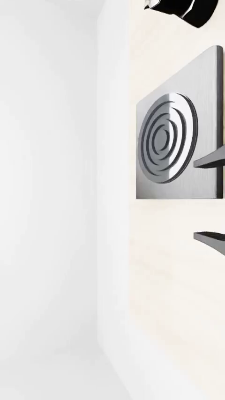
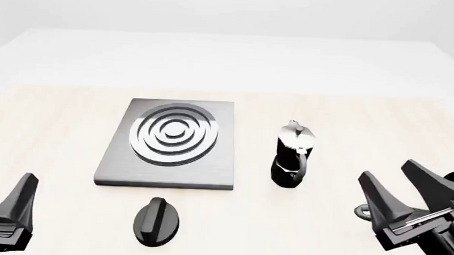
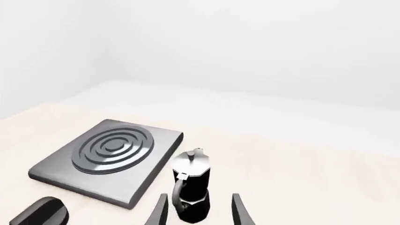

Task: Put the moka pot on the stove.

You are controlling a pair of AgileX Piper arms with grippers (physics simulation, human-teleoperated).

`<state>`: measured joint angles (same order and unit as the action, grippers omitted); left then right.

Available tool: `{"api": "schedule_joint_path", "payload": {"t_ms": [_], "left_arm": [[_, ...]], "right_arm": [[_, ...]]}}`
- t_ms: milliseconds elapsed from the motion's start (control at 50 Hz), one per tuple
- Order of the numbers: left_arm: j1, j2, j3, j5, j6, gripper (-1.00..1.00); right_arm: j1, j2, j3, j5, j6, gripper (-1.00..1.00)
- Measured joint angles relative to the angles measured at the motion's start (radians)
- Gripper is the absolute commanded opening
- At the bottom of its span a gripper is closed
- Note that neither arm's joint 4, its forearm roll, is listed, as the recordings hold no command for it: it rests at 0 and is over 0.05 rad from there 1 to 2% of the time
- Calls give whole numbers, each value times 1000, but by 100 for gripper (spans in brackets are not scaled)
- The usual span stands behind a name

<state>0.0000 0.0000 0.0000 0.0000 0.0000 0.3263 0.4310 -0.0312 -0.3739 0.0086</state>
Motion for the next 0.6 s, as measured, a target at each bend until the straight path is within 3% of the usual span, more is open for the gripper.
{"api": "schedule_joint_path", "payload": {"t_ms": [260, 600], "left_arm": [[0, 0, 0, 0, 0, 100], [0, 0, 0, 0, 0, 100]], "right_arm": [[42, 301, 14, -271, 7, 100], [61, 505, 12, -443, 5, 100]]}}
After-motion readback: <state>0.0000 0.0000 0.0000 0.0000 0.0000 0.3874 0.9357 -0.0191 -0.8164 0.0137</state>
